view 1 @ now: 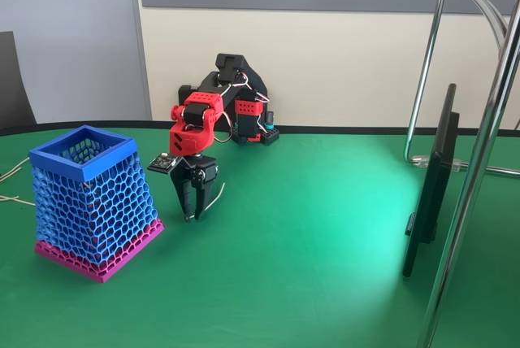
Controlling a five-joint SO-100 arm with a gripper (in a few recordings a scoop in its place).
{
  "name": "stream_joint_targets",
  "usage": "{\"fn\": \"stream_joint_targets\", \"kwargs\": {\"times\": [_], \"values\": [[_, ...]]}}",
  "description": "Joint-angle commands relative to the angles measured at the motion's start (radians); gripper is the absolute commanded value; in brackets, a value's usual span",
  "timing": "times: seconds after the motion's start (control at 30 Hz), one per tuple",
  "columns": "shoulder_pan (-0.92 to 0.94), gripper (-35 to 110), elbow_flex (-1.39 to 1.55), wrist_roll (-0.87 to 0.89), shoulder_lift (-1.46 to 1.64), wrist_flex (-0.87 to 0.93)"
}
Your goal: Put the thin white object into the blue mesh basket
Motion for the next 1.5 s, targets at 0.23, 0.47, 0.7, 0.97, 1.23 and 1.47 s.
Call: {"fn": "stream_joint_targets", "kwargs": {"times": [0.23, 0.47, 0.7, 0.97, 1.23, 1.47], "values": [[0.008, 15, -0.087, -0.038, -0.02, 0.006], [0.006, 14, -0.137, -0.061, -0.051, 0.041], [0.009, 4, -0.167, -0.077, -0.071, 0.043], [0.014, 0, -0.179, -0.077, -0.075, 0.044], [0.012, 0, -0.21, -0.04, -0.083, 0.044], [-0.008, 1, -0.212, 0.017, -0.037, 0.044]]}}
